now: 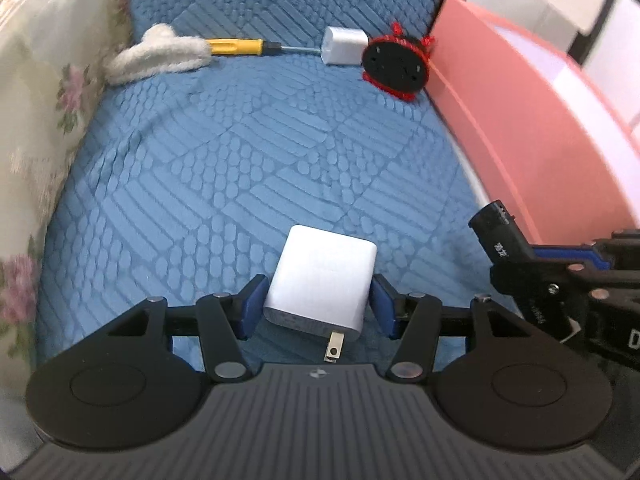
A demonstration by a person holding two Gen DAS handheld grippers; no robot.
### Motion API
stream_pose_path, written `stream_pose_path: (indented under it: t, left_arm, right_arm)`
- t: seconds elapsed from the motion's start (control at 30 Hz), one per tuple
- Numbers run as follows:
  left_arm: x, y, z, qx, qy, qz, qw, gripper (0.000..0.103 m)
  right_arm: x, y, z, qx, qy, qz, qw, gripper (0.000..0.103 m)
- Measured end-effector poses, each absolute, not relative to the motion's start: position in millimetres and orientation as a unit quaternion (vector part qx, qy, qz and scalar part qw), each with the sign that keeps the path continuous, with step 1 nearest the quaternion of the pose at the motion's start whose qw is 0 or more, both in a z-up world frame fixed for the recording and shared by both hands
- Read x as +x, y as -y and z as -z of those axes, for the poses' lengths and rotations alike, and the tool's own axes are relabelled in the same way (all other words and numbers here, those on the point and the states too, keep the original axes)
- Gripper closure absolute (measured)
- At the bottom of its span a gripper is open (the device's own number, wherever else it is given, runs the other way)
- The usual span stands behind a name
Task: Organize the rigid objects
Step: 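Lift the white plug with the left tool and adjust its grip, then carry the white plug and black USB stick into the pink box with both tools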
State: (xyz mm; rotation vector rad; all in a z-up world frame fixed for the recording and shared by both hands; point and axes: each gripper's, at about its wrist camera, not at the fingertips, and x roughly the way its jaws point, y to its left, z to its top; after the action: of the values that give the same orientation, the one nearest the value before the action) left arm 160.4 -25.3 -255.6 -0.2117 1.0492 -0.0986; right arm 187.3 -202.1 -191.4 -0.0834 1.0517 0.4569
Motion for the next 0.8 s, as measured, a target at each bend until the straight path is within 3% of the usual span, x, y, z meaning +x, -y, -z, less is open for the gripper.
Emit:
stream_pose_path:
  t: [0.47, 0.8]
  left_arm:
    - [140.2, 32.2, 153.3, -0.186, -0.458, 0.019, 0.869, 0.044]
    - [150.7, 87.6, 72.5, -0.166, -0.412, 0.044, 0.895, 0.046]
  right_arm:
    - [189.2, 253.2, 94.7, -0.006, -0.435, -0.224, 0.872, 0.09]
    - [193.5, 299.5, 35.7, 0.006, -0.385, -0.22, 0.896, 0.09]
